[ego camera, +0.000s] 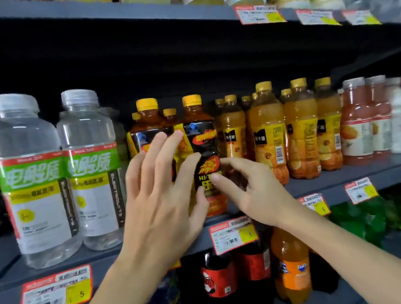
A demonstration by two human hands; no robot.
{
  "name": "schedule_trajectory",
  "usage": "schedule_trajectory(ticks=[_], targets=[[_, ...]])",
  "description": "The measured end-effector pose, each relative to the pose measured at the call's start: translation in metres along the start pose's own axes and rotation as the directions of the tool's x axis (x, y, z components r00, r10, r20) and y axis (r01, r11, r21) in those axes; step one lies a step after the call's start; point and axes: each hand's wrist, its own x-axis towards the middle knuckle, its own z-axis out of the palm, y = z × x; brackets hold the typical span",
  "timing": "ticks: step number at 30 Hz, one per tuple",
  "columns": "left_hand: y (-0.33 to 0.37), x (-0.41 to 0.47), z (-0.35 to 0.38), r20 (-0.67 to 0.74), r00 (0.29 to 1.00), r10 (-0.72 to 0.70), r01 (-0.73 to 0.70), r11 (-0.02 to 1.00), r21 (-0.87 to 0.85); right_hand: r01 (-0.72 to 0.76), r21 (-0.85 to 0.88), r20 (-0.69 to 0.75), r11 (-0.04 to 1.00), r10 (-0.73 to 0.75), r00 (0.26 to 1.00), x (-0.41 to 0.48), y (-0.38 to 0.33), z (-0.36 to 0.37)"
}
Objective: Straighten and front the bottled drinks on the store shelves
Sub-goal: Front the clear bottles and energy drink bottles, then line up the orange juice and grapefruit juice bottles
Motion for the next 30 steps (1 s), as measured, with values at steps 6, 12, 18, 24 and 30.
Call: schedule_trajectory(ticks=[6, 12, 18, 24, 30], targets=[[0.036, 0.011, -0.004, -0.06, 0.998, -0.005, 0.002, 0.999, -0.05, -0.048, -0.148, -0.183, 0.988, 0.02, 0.983, -0.007, 0.024, -0.033], [0.143, 0.046, 0.043, 0.066, 0.983, -0.17, 0.182, 0.925, -0.333, 0.035, -0.313, -0.28, 0.949, -0.128, 0.952, -0.013, 0.062, -0.103], [0.18, 0.082, 0.099, 0.157, 0.745, -0.648, 0.66, 0.683, -0.312, -0.089, -0.409, -0.383, 0.908, -0.083, 0.92, -0.004, 0.101, -0.155], [0.18, 0.086, 0.11, 0.304, 0.574, -0.761, 0.819, 0.527, -0.226, -0.143, -0.252, -0.234, 0.957, 0.083, 0.969, -0.014, 0.126, -0.152], [0.179, 0.083, 0.11, 0.305, 0.589, -0.748, 0.808, 0.548, -0.215, -0.19, -0.238, -0.268, 0.952, 0.124, 0.955, -0.015, 0.129, -0.148]])
